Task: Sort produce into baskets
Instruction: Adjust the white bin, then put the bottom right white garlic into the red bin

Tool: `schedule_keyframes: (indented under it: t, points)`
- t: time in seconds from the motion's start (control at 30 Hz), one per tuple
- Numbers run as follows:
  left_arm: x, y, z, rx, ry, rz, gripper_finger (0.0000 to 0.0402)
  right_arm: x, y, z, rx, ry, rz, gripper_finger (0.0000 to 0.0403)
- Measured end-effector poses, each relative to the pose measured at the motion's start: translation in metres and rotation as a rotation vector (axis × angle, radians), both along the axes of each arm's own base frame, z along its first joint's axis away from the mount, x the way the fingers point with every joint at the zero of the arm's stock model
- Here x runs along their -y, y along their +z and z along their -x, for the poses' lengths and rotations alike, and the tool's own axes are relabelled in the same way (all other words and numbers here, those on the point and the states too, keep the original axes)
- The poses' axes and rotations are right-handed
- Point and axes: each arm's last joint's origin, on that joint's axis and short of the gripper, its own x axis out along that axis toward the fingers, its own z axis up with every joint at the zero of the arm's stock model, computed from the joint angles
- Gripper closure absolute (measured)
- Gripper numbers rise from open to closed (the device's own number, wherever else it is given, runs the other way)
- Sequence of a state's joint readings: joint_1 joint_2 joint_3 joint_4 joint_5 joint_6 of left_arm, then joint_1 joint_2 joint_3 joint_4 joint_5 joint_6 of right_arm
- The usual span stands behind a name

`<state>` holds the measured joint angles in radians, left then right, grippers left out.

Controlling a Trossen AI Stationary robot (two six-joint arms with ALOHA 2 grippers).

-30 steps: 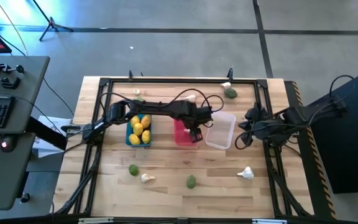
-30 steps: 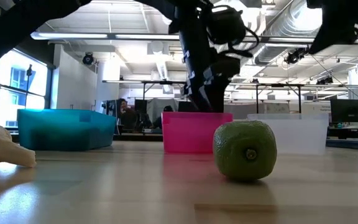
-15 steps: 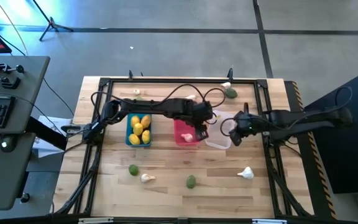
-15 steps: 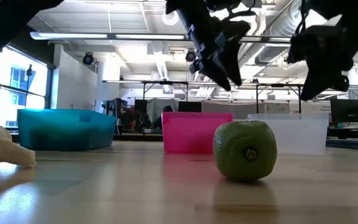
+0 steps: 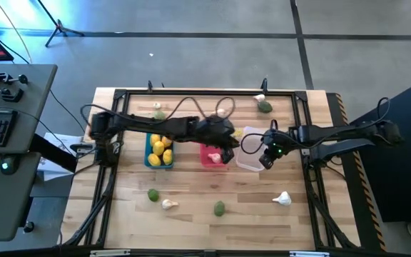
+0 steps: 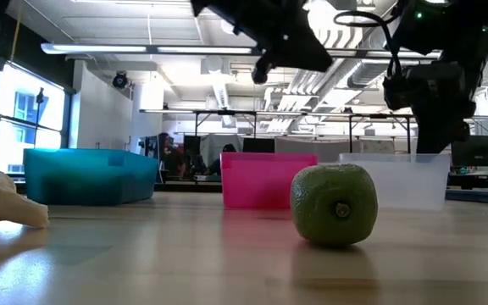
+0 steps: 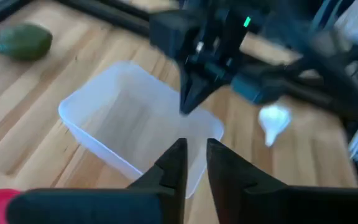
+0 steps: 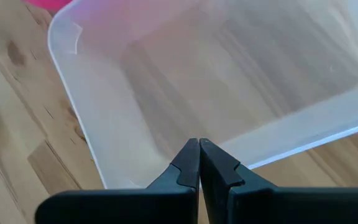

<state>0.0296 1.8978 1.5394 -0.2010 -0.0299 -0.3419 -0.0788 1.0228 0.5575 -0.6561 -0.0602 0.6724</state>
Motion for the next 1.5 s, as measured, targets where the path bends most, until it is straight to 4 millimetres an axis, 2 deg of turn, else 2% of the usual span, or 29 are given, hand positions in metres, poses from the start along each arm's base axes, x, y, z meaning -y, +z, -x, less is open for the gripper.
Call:
schedule_keyframes:
  t: [0.23, 0.6, 0.67, 0.8, 0.97, 1.1, 1.33, 1.5]
  points:
    - [0.001, -0.001, 0.033, 0.068, 0.043, 0.061, 0.0391, 0.000, 0.001, 0.004, -0.051, -0.002, -0.004, 0.0403]
    - [0.003, 0.002, 0.065, 0.104, 0.089, 0.030, 0.0394, 0.010, 0.010, 0.011, -0.119, -0.006, 0.024, 0.0403]
    - [0.003, 0.000, 0.075, 0.124, 0.094, 0.028, 0.0394, 0.011, 0.019, 0.011, -0.105, -0.017, 0.048, 0.0403]
    - [0.003, -0.004, 0.097, 0.207, 0.097, 0.035, 0.0394, 0.008, 0.049, 0.015, -0.079, -0.034, 0.087, 0.0403]
    - [-0.003, -0.002, 0.126, 0.292, 0.087, 0.061, 0.0394, -0.011, 0.084, 0.020, -0.060, -0.029, 0.037, 0.0403]
    - [-0.007, -0.001, 0.152, 0.310, 0.086, 0.044, 0.0394, -0.036, 0.096, 0.022, -0.097, -0.045, -0.063, 0.0403]
    - [-0.021, -0.006, 0.191, 0.338, 0.094, 0.053, 0.0394, -0.088, 0.088, 0.021, -0.264, -0.140, -0.306, 0.0402]
    - [-0.034, -0.001, 0.210, 0.384, 0.080, 0.043, 0.0394, -0.117, 0.074, 0.014, -0.401, -0.244, -0.387, 0.0383]
